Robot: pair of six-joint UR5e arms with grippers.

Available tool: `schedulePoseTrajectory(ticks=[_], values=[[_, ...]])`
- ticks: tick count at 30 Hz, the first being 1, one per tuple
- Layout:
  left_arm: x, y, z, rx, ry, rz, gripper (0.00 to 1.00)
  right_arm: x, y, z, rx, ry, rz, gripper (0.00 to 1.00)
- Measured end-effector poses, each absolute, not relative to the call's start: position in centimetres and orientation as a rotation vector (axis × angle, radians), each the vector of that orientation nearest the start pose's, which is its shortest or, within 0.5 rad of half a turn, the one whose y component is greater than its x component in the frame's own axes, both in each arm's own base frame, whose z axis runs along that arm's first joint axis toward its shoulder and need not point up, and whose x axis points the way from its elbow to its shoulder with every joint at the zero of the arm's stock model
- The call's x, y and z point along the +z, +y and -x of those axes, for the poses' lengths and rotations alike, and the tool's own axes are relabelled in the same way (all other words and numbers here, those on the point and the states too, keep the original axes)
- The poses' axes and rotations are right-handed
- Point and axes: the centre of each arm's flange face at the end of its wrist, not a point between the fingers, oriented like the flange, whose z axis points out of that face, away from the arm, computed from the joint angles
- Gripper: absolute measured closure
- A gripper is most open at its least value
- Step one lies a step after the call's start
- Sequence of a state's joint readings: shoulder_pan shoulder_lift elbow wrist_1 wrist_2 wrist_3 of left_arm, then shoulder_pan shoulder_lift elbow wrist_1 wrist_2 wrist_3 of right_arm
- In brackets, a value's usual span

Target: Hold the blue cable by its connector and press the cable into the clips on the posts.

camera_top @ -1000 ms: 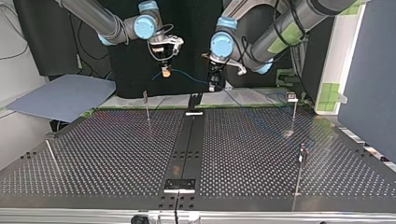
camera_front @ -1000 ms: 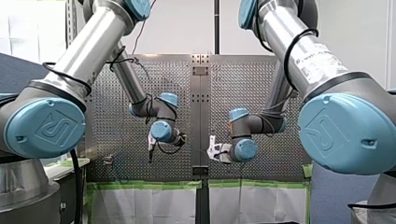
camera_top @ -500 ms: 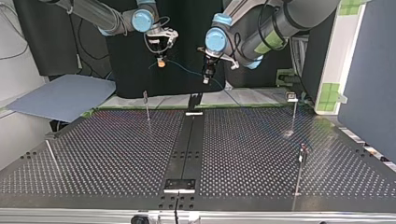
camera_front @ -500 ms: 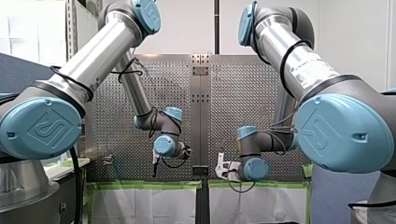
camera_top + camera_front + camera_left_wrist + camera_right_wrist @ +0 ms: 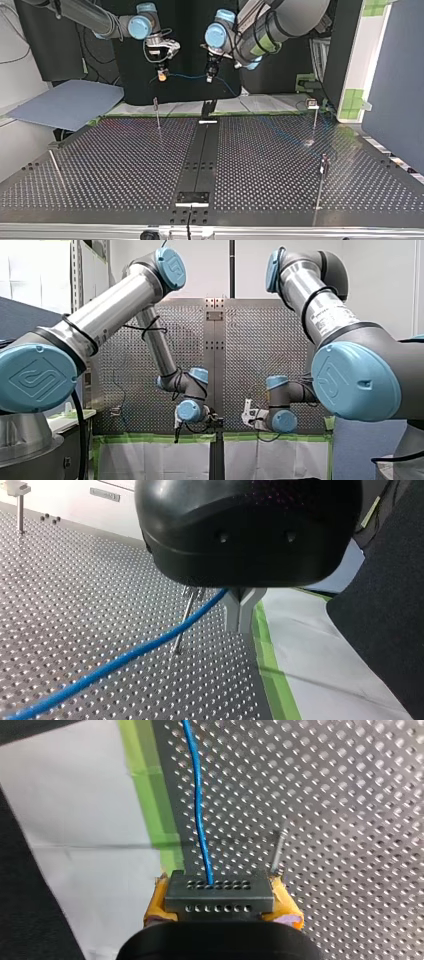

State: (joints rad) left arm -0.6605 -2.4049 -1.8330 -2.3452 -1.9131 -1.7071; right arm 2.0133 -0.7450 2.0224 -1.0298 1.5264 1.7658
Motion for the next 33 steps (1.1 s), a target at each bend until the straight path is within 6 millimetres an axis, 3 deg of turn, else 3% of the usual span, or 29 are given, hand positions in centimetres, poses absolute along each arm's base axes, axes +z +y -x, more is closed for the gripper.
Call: schedulePoseTrajectory(ticks=[6, 14, 22, 33], values=[[-3.7, -44.0, -37.0, -0.247, 1.836, -0.25, 1.0, -4.4, -39.8, -33.4, 1.517, -1.273, -1.684, 1.0], [-3.9, -44.5, -37.0, -0.232, 1.812, -0.231, 1.0, -4.5, -40.6, -32.3, 1.48, -1.306, -1.636, 1.0], [-3.9, -45.2, -37.0, -0.245, 1.782, -0.222, 1.0, -6.7, -41.5, -30.2, 1.417, -1.333, -1.574, 1.0], [-6.9, -48.8, -35.2, -0.289, 1.798, -0.264, 1.0, -7.7, -43.3, -27.1, 1.409, -1.401, -1.519, 1.0]])
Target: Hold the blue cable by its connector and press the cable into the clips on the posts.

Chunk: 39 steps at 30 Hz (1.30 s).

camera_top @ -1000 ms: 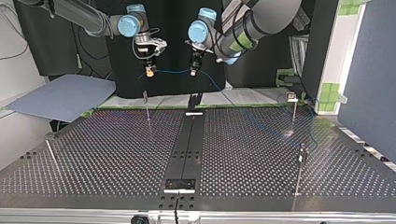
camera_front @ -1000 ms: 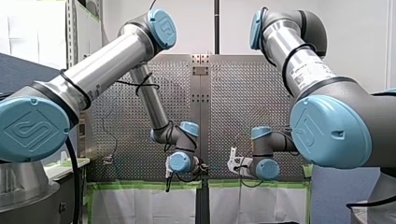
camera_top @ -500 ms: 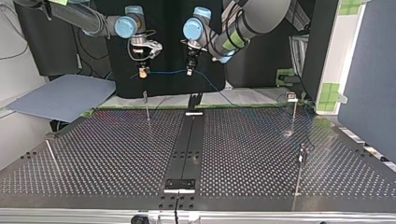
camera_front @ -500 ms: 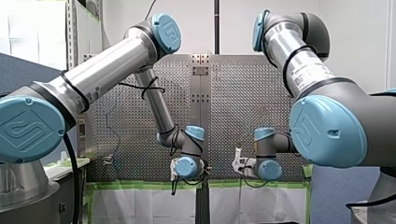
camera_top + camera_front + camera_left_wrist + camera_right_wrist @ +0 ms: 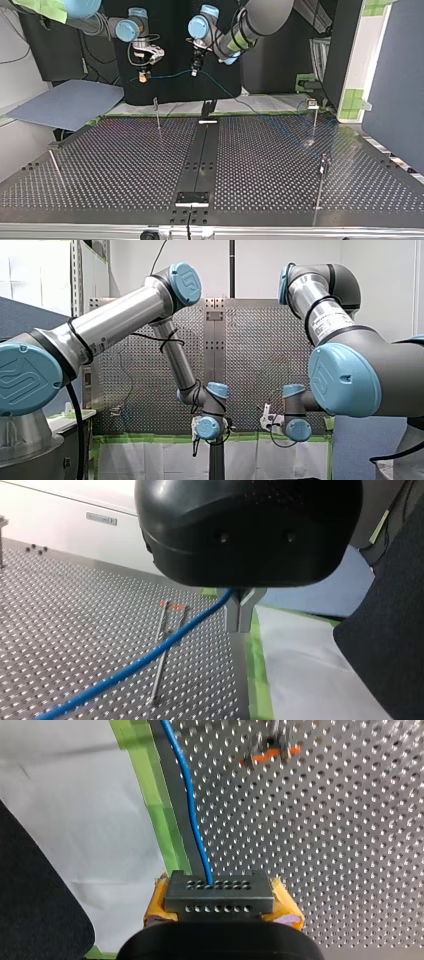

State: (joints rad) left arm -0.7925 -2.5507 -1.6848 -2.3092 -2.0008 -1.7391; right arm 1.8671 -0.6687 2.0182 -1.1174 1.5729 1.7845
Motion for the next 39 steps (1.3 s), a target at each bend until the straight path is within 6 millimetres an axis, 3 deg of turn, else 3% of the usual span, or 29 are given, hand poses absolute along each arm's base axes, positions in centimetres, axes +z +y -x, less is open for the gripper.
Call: schedulePoseTrajectory(ticks=[9, 18, 39], values=[[-9.8, -51.5, -33.0, -0.283, 1.821, -0.285, 1.0, -7.5, -45.6, -24.6, 1.381, -1.399, -1.479, 1.0], [-12.4, -52.6, -33.6, -0.272, 1.838, -0.297, 1.0, -7.0, -47.4, -24.2, 1.394, -1.394, -1.447, 1.0], [-8.2, -58.0, -39.1, -0.354, 1.773, -0.243, 1.0, -6.8, -49.3, -22.1, 1.357, -1.349, -1.461, 1.0]])
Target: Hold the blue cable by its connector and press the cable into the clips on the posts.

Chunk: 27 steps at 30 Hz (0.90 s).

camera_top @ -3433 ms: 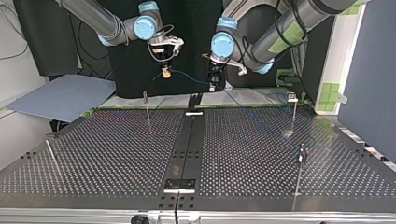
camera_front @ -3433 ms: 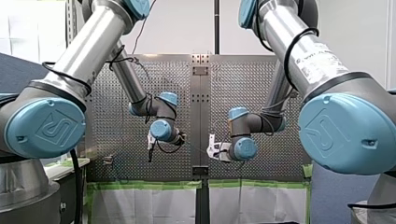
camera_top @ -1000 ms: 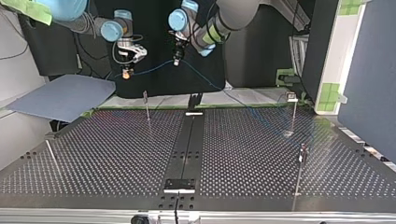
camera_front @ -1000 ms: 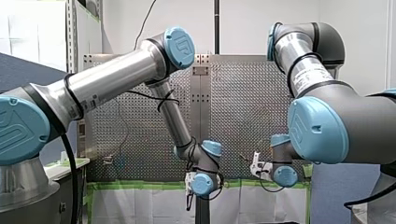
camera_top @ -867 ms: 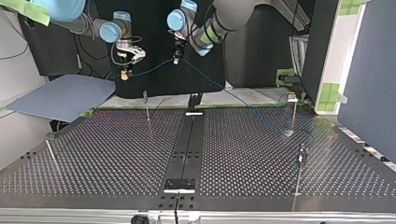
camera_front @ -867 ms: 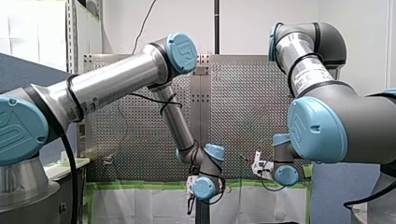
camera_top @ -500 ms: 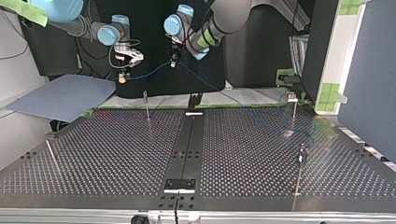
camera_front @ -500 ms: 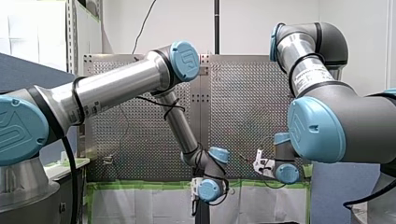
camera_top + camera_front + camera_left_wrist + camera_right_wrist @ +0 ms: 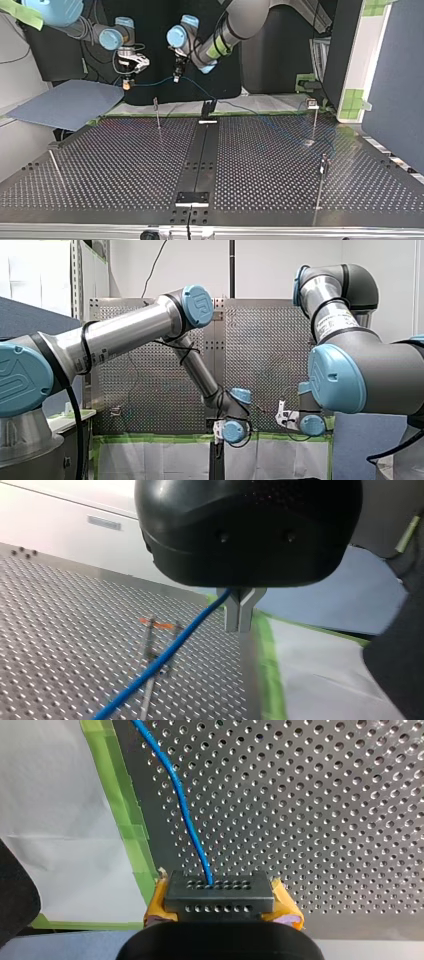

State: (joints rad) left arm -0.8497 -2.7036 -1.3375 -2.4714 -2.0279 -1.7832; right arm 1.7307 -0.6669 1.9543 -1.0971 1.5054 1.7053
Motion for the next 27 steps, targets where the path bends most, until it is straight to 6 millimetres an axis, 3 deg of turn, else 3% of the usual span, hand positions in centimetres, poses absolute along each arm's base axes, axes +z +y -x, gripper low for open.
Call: schedulePoseTrajectory(ticks=[20, 24, 27], values=[[-2.6, -60.8, -46.6, -0.437, 1.637, -0.153, 1.0, -6.1, -50.1, -22.6, 1.466, -1.135, -1.532, 1.0], [-3.2, -60.9, -47.3, -0.439, 1.635, -0.149, 1.0, -5.8, -50.6, -22.4, 1.519, -1.127, -1.513, 1.0], [-4.8, -60.5, -47.1, -0.428, 1.656, -0.153, 1.0, -5.6, -51.0, -22.0, 1.557, -1.125, -1.493, 1.0]])
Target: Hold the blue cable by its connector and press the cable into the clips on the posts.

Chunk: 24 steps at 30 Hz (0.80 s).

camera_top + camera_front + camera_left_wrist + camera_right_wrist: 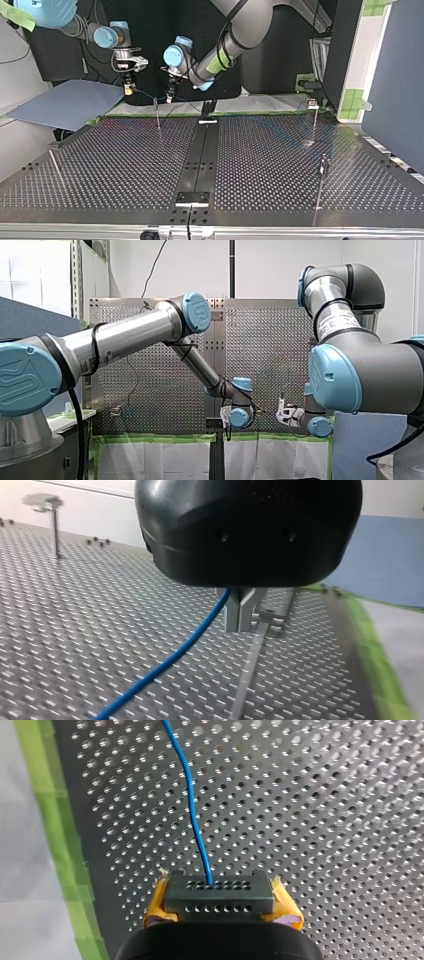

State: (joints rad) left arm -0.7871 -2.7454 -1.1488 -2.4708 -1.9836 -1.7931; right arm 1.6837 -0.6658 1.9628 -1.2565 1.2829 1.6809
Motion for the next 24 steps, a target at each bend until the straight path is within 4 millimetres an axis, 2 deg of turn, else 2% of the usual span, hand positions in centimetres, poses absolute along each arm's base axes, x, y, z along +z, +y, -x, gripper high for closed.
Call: schedulePoseTrajectory(ticks=[4, 11, 16, 24], values=[[-6.3, -60.1, -46.8, -0.437, 1.662, -0.142, 1.0, -5.4, -51.5, -21.5, 1.59, -1.136, -1.464, 1.0], [-6.4, -59.8, -47.6, -0.448, 1.645, -0.119, 1.0, -5.4, -52.2, -20.8, 1.618, -1.151, -1.435, 1.0], [-6.7, -59.4, -48.0, -0.442, 1.646, -0.111, 1.0, -6.5, -52.9, -20.4, 1.612, -1.165, -1.438, 1.0], [-9.9, -59.6, -47.9, -0.437, 1.678, -0.136, 1.0, -7.7, -53.9, -19.8, 1.593, -1.178, -1.439, 1.0]])
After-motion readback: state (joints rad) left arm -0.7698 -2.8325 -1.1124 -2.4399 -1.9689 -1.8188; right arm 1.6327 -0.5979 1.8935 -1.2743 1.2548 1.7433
